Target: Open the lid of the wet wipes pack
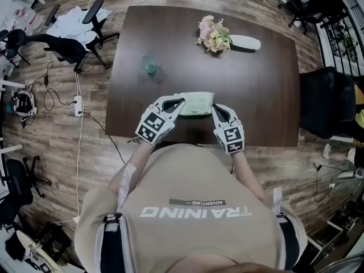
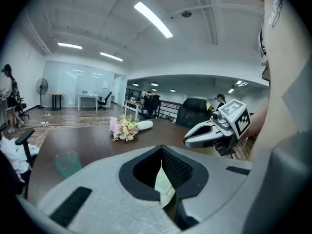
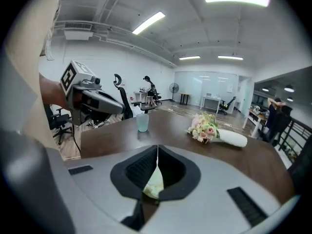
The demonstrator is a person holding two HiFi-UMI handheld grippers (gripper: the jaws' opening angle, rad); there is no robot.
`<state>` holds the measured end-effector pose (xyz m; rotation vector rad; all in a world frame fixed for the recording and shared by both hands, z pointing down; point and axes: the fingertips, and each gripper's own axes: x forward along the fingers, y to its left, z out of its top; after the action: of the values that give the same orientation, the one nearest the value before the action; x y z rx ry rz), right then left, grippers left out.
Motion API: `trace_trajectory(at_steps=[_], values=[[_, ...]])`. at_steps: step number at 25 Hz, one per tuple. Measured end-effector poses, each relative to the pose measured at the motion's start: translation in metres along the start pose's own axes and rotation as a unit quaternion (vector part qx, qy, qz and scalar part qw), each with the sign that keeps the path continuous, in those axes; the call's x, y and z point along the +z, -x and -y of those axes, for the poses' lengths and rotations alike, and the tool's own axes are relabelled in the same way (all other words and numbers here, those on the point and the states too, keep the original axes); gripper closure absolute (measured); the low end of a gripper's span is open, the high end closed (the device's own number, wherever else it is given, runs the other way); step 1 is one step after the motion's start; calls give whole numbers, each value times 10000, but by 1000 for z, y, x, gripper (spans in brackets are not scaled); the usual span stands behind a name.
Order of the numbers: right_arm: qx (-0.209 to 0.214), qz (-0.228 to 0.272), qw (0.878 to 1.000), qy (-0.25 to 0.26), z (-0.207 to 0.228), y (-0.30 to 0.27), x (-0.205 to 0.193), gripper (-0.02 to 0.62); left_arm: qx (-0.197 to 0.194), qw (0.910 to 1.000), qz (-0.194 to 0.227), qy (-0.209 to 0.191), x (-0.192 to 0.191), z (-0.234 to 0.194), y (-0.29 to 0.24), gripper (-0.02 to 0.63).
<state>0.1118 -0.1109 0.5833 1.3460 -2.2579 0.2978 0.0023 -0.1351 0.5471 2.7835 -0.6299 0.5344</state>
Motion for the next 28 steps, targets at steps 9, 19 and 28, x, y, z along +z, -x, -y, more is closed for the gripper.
trace_trajectory(at_steps=[9,19,28], values=[[140,-535,9984,-141,1,-32,-41,580,82,9974,-713,46,-77,-20,-22,597],[536,-794,9953,99,-16,-43,-56,580,-315,9893,-1397,262,-136,-21,-53,597],[747,-899,9928,259,-24,-40,-63,580,-634,9767,-2043,-157,-156,-15,-74,597]])
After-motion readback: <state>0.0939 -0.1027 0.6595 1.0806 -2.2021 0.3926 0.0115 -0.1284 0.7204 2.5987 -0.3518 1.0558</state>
